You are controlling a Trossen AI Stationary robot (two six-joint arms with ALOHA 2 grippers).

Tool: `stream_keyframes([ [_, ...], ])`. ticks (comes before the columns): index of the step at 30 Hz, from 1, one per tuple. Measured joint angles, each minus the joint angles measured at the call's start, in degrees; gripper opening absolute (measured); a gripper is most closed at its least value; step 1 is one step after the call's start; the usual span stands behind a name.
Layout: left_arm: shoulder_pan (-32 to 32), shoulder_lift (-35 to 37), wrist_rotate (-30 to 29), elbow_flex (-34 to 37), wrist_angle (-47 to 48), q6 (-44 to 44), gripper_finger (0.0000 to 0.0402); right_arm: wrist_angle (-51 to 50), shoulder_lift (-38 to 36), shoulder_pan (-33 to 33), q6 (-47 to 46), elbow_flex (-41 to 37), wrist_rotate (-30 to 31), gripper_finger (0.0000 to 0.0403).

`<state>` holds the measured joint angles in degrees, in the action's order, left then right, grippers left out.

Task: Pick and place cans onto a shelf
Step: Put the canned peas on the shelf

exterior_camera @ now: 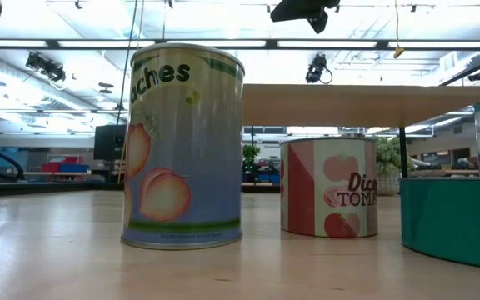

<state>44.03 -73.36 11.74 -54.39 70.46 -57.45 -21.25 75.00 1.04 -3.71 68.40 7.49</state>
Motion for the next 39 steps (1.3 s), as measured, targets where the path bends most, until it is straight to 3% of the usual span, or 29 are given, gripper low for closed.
stream_keyframes([
  [9, -0.02, 0.0, -3.43, 7.5, -9.06, -0.42, 0.0399, -0.29, 0.0, -0.02, -1.77, 0.0, 0.0, 0.0005],
  [18, -0.02, -0.02, -12.94, 7.95, -13.91, -2.08, 0.0399, -0.33, 0.0, -0.02, -3.41, 0.0, -0.02, 0.0005],
  [23, -0.09, -0.02, -14.71, 7.95, -17.39, -4.08, 0.0398, -0.33, 0.0, -0.02, -3.67, 0.0, -0.01, 0.0005],
  [31, -0.09, -0.04, -16.06, 7.95, -18.47, -12.62, 0.0391, -0.31, 0.0, -0.02, -3.67, 0.0, 0.23, 0.0005],
  [39, -0.09, -0.04, -16.89, 7.95, -18.28, -21.84, 0.0343, -0.31, 0.0, -0.02, -3.65, 0.0, 0.37, 0.0005],
])
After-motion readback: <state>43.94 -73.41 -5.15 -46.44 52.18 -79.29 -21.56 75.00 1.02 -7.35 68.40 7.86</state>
